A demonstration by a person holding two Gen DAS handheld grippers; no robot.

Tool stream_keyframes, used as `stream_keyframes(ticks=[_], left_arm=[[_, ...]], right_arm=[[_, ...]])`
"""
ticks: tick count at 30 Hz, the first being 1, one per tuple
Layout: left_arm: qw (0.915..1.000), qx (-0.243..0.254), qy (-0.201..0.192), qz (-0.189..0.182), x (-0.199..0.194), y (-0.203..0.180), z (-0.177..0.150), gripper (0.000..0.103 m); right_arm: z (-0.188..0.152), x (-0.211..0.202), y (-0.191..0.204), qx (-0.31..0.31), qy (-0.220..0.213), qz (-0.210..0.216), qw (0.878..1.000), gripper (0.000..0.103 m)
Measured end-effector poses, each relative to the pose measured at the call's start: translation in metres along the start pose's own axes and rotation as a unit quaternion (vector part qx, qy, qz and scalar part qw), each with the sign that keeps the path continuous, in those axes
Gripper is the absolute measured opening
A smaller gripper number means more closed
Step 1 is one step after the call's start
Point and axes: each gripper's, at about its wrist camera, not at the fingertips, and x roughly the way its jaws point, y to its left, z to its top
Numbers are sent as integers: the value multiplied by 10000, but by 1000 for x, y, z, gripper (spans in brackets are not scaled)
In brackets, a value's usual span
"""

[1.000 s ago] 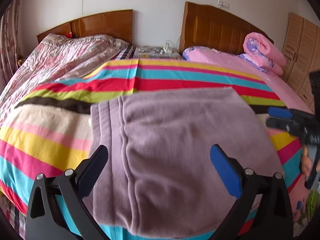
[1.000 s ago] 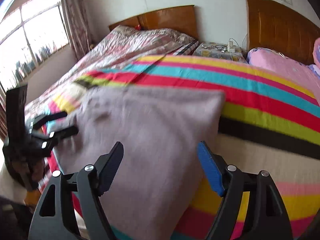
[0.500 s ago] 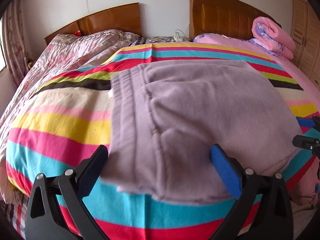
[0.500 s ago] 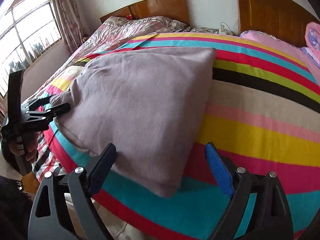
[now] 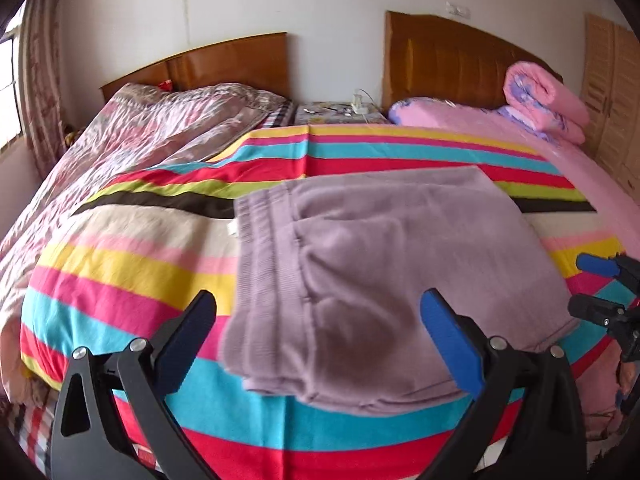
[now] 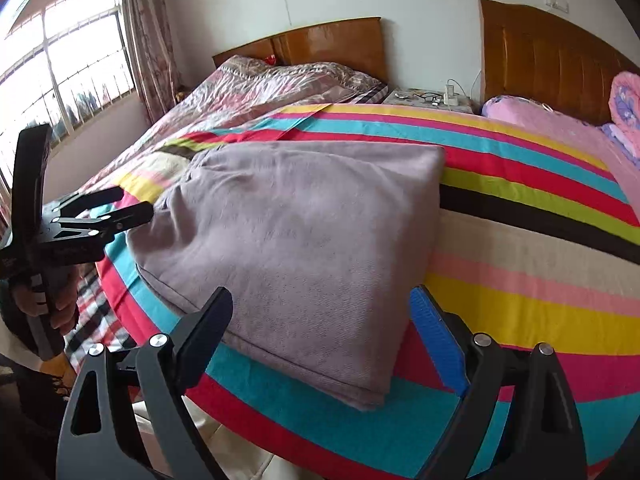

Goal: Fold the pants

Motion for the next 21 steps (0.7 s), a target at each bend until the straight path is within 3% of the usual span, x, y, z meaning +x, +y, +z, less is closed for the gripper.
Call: stream_keyframes(ticks=[4,7,12,17,19,21], left_arm=[[9992,294,269,-88,16,-18,-5,102],[9968,627,476,161,30,-27,-18,102],[9973,631,363,83,24,-21,-17,102],[9987,-169,65,-482,-1,24,4,102],[9916,-856,256,-931,7,57,10,102],[9805,-1475,622,-1140,22,83,12,102]], right_arm=[[-5,11,8,-141,149,31,9998,87],[-13,20,12,-361,308,-113,9988,89],[-9,15,9,-376,329,-6,9988,88],[8,-10,-30,401,-65,428,9983,88],[13,-13,-51,755,-151,433,9961,88],[15,-10,-63,941,-91,264,9952,88]])
